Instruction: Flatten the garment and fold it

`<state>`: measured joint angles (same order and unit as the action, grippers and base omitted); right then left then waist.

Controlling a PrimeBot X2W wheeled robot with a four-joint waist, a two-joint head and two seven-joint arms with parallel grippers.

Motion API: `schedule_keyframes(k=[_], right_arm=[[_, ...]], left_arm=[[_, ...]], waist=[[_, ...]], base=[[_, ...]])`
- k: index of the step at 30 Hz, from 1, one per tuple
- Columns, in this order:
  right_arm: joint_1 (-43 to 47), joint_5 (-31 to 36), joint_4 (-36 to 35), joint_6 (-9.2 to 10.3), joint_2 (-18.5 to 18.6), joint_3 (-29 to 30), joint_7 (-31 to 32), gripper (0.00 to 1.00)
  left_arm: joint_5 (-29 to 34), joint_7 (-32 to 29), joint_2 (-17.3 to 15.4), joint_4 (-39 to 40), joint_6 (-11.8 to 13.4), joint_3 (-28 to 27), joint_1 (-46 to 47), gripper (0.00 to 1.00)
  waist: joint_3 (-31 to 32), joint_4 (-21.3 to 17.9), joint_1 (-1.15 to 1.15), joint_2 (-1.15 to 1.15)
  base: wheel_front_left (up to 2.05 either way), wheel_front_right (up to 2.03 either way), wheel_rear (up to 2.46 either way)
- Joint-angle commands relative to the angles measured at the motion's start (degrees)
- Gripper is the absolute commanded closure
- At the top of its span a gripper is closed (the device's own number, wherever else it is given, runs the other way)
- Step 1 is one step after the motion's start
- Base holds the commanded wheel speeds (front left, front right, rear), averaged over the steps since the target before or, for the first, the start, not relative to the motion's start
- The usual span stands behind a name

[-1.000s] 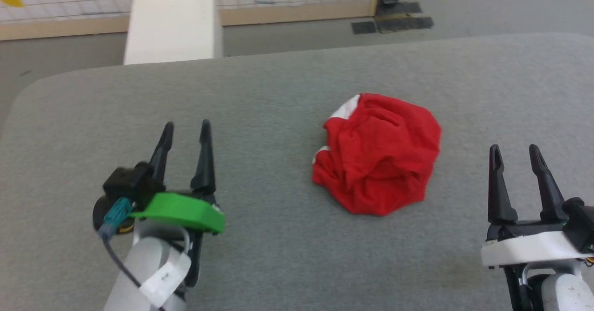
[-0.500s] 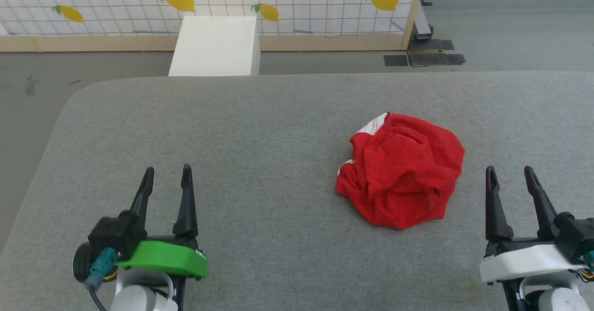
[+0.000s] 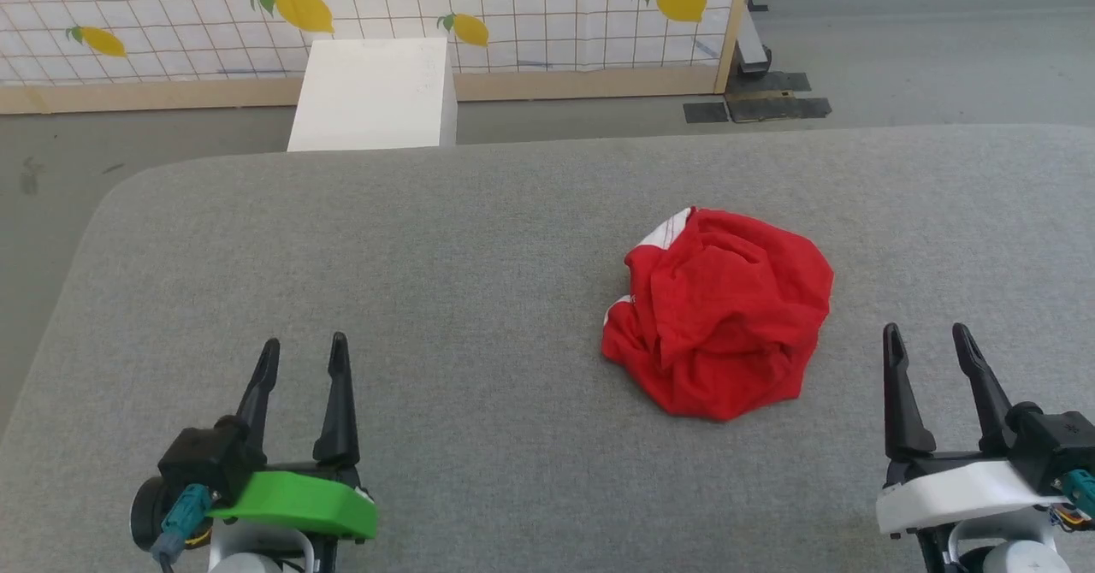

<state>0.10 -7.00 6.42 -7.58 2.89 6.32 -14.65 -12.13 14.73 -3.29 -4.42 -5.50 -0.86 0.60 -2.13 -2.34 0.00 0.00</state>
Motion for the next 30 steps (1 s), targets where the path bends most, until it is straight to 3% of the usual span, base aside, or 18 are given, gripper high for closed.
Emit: schedule_keyframes(k=[1,18,24,30], right_arm=[[0.5,0.4,-0.1,0.09,0.0,-0.2,-0.2,0.0],[0.6,3.8,-1.0,0.09,0.0,-0.9,1.5,0.0],[0.5,6.3,-2.4,0.09,0.0,-0.7,4.4,0.0],[-0.7,6.0,-3.8,0.09,0.0,-1.3,5.9,0.0]], left_arm=[[0.4,0.3,0.3,-0.1,-0.3,-0.1,-0.8,0.0],[0.0,0.3,0.4,-0.6,0.1,1.9,-0.6,0.0],[-1.5,0.3,0.4,-3.8,-0.7,10.7,5.7,0.0],[-5.2,-2.5,0.4,-11.7,-0.9,21.3,18.4,0.0]], waist=[[0.0,0.0,0.0,0.0],[-0.5,-0.5,0.0,0.0],[-2.6,-0.5,0.0,0.0],[-6.7,-2.0,0.0,0.0]], base=[[0.0,0.0,0.0],[0.0,0.0,0.0],[0.0,0.0,0.0],[0.0,0.0,0.0]])
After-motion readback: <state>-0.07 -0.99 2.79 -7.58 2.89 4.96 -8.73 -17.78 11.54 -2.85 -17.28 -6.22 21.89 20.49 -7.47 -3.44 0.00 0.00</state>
